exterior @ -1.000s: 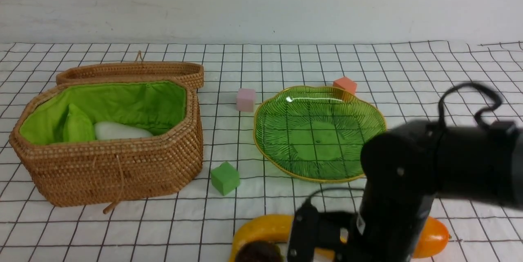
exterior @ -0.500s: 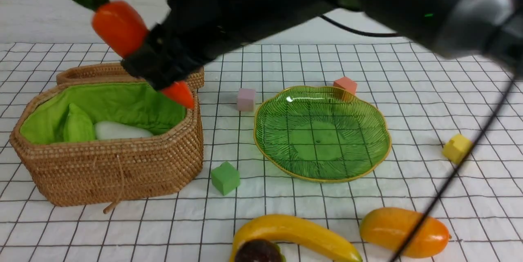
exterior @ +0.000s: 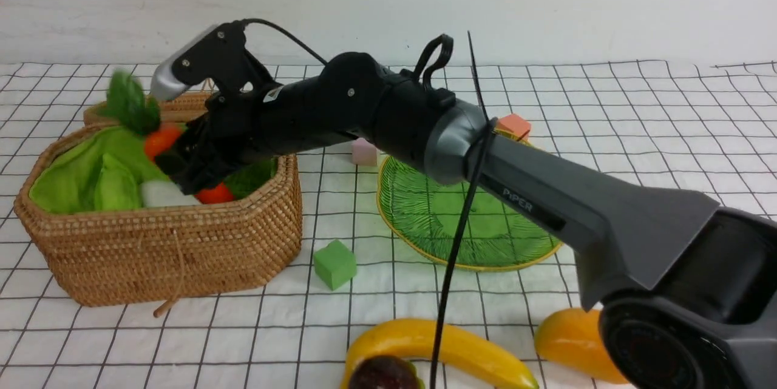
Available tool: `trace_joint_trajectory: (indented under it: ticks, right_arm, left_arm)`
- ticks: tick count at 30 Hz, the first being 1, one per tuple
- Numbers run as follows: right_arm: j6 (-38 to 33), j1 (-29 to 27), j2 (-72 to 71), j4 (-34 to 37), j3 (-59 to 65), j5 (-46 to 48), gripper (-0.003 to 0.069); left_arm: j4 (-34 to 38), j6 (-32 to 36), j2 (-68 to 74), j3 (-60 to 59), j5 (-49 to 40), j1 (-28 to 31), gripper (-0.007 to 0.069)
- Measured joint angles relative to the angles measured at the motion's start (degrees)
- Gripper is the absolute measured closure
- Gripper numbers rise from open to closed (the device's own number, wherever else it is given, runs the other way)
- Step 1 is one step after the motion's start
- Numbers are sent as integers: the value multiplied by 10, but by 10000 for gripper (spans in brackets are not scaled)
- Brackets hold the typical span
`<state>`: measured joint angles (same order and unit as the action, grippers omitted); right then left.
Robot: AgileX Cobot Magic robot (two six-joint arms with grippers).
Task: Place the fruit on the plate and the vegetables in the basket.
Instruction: Use the right arm to grab a carrot and put it into the left basket, then use the right arm to grab a mangosteen and put it into the right plate
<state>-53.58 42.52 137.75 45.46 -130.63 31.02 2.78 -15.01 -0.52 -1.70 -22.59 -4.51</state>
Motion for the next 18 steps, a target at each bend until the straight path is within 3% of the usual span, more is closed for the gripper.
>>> trace_joint_trajectory:
  ticks: [2, 4, 11, 14, 18]
  right_arm:
    - [1, -5, -17, -24, 0, 49, 14]
    - [12, -13, -42, -44, 0, 106, -13]
    - [142, -63, -222, -158, 37, 339, 2]
    - [159, -65, -330, -196, 158, 352, 5]
    - [179, -55, -418, -205, 340, 293, 8]
  left_arm:
    - [0, 0, 0, 0, 0, 0, 511]
    - [0, 0, 0, 0, 0, 0, 511]
    - [0, 0, 0, 0, 0, 0, 501]
    - [0, 0, 0, -1, 0, 0, 498]
    - [0, 0, 0, -1, 0, 0, 494]
